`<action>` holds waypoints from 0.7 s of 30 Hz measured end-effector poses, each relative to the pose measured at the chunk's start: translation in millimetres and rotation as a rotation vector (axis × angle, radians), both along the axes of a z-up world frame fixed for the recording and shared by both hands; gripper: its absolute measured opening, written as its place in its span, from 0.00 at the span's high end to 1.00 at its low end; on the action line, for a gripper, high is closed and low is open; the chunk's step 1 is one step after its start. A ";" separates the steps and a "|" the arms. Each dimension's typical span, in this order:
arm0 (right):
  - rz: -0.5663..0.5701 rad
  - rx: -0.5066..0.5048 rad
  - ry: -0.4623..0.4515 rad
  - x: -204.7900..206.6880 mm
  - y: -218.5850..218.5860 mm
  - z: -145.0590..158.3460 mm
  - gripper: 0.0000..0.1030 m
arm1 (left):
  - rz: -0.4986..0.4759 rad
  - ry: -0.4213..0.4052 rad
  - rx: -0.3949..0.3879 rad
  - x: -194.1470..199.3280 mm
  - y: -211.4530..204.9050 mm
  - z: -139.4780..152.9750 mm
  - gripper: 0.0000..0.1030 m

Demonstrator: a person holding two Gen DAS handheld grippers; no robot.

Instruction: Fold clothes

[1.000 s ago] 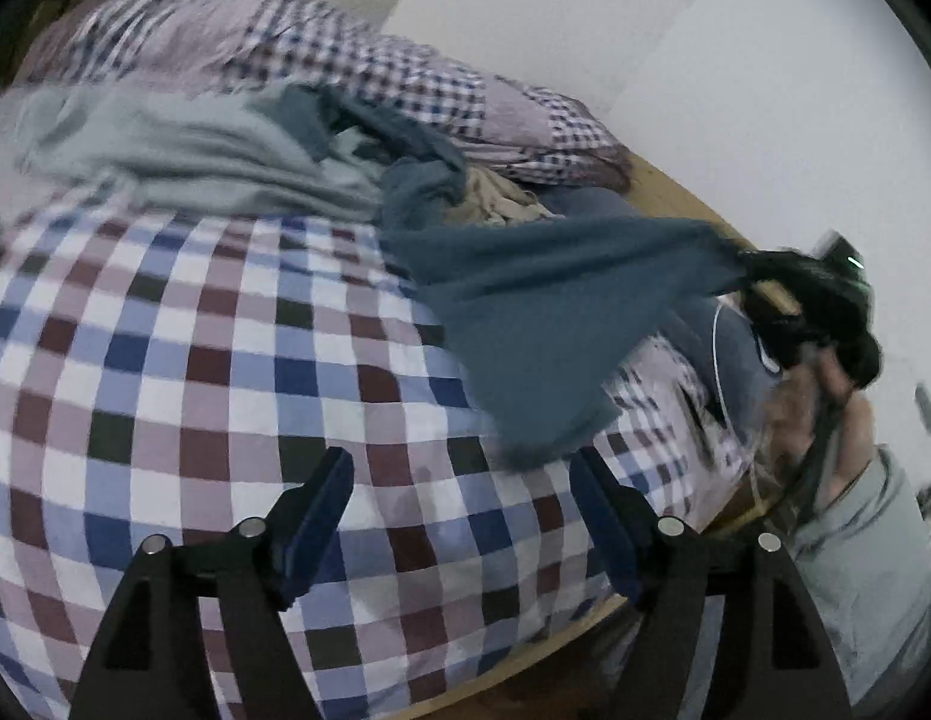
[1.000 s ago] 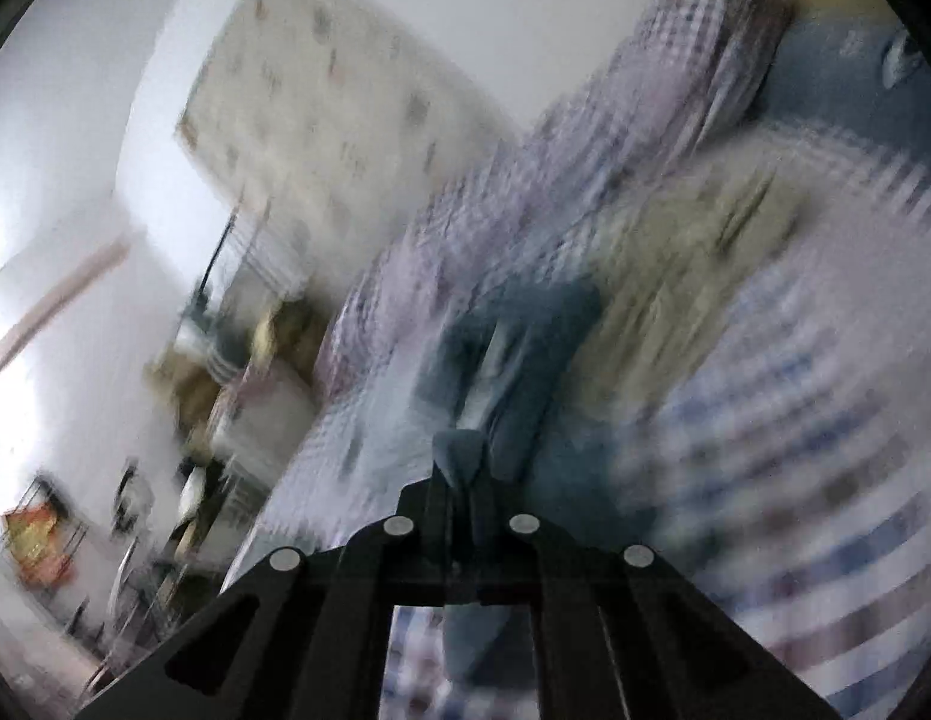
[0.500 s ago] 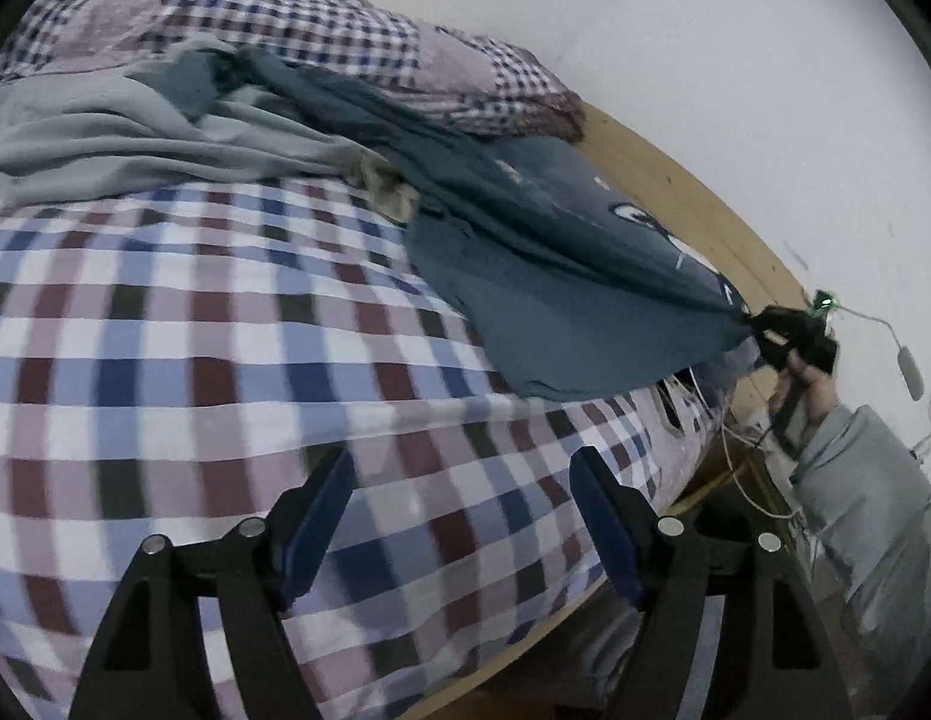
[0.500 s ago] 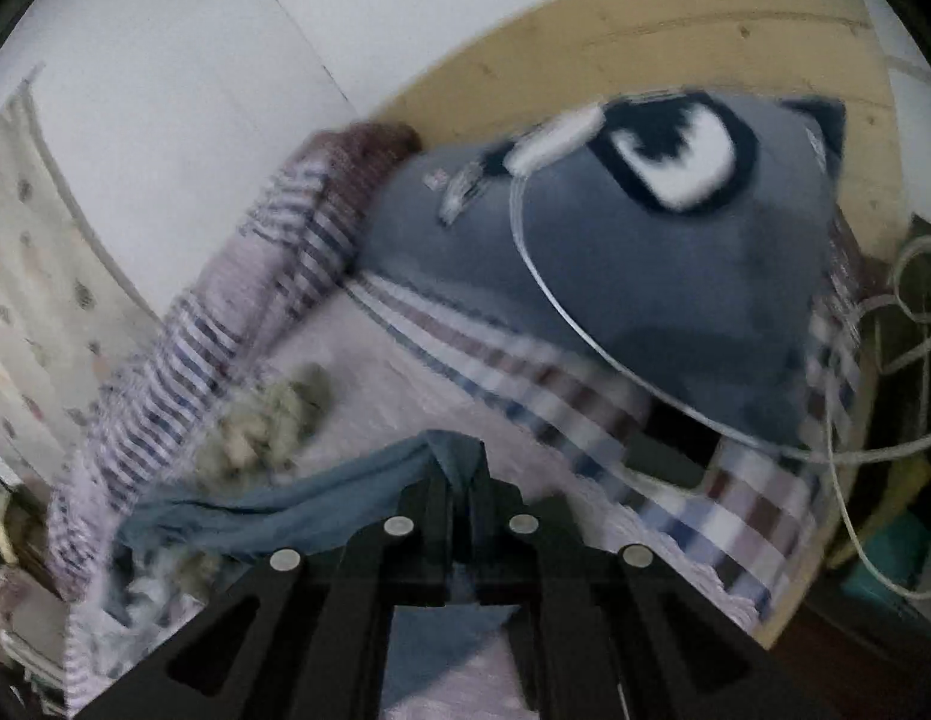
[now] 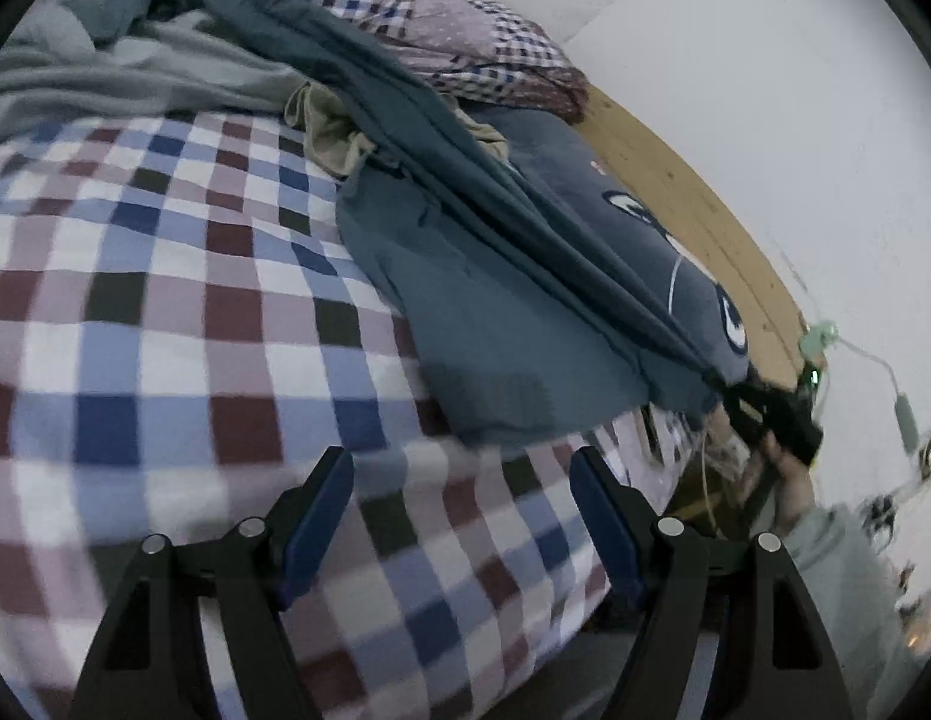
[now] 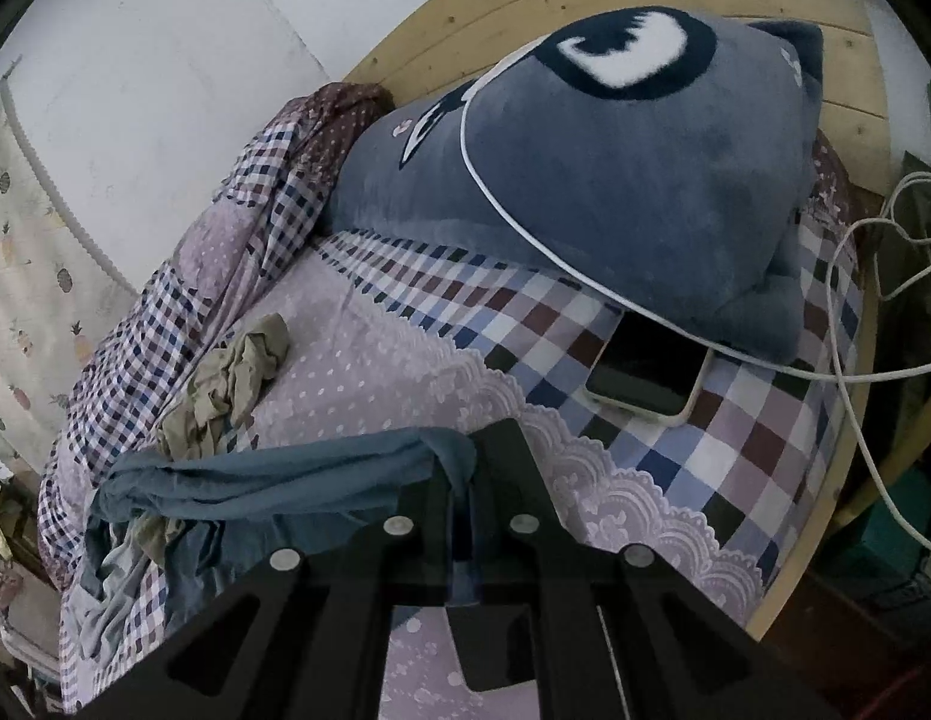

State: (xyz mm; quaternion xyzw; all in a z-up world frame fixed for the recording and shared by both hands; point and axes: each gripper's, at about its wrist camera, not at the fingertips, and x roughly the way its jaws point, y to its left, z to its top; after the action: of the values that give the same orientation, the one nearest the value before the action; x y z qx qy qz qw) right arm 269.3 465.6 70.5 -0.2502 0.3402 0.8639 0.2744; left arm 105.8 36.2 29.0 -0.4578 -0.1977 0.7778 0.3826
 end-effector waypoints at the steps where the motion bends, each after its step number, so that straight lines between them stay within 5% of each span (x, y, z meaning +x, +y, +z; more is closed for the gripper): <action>1: 0.002 -0.004 0.002 1.7 0.2 -1.4 0.98 | 0.007 -0.009 0.011 -5.2 2.6 -2.0 0.24; 6: 0.011 -0.018 0.009 7.0 -1.3 -8.2 0.98 | 0.016 -0.041 0.041 -24.3 16.8 -4.8 0.24; 12: 0.019 -0.029 0.011 11.4 -10.6 -15.4 0.97 | -0.098 -0.008 0.000 -29.8 63.0 -3.1 0.24; 13: 0.022 -0.026 0.008 11.8 -12.8 -15.4 0.97 | -0.113 -0.001 -0.026 -31.6 72.4 -3.8 0.28; 15: 0.035 -0.010 -0.001 12.2 -18.6 -13.2 0.97 | -0.113 0.000 -0.075 -38.0 84.2 -7.4 0.79; 16: 0.044 0.001 -0.004 12.5 -22.1 -10.5 0.97 | -0.087 -0.022 -0.081 -43.5 81.9 -11.2 0.96; 18: 0.064 0.020 -0.005 13.5 -29.2 -4.1 0.97 | 0.001 -0.061 0.017 -52.6 56.2 -11.1 0.97; 21: 0.095 0.032 0.023 16.0 -40.8 9.2 0.97 | 0.181 0.002 0.174 -55.7 -7.7 26.0 0.97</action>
State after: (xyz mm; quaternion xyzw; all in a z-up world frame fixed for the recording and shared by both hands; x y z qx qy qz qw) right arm 285.3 424.8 79.7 -0.2518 0.3172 0.8841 0.2332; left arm 50.1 28.5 55.0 -0.4026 -0.3045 0.7894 0.3492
